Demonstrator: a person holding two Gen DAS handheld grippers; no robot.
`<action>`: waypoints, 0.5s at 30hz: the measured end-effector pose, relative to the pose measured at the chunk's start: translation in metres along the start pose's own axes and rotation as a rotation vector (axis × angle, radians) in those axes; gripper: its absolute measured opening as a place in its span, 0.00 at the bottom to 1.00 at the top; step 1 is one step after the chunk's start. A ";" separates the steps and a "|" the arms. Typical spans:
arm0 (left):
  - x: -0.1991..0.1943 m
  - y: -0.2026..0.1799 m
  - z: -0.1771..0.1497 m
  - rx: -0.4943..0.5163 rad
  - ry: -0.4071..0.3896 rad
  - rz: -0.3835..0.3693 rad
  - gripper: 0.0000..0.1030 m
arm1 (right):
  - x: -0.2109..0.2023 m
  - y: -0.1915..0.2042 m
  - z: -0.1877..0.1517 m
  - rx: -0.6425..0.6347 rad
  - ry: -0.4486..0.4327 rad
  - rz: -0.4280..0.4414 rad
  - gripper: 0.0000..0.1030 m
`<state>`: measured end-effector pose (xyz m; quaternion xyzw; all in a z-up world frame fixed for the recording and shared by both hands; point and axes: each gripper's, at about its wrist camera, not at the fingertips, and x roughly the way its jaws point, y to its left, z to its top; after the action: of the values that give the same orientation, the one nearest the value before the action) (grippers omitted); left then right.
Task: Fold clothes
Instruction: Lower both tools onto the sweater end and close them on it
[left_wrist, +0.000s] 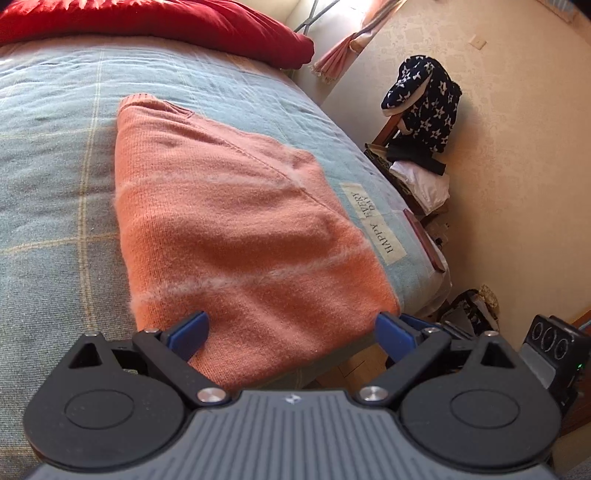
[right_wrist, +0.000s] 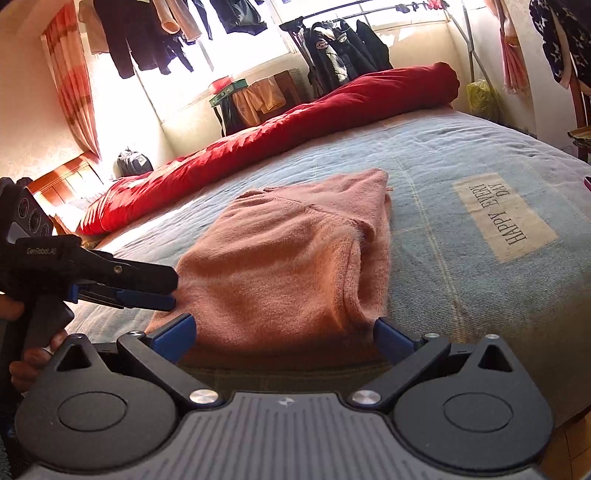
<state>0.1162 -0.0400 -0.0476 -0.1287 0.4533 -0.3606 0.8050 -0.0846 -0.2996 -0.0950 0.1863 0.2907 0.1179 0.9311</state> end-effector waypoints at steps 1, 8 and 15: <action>-0.005 0.003 0.004 -0.012 -0.019 -0.001 0.94 | -0.001 -0.006 0.002 0.024 -0.003 0.004 1.00; -0.014 0.036 0.030 -0.107 -0.117 0.067 0.94 | 0.006 -0.048 0.019 0.216 0.018 0.061 1.00; 0.006 0.086 0.033 -0.283 -0.080 0.020 0.94 | 0.040 -0.088 0.046 0.359 0.067 0.167 1.00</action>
<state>0.1856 0.0128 -0.0792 -0.2506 0.4685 -0.2795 0.7997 -0.0160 -0.3786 -0.1158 0.3688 0.3212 0.1472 0.8597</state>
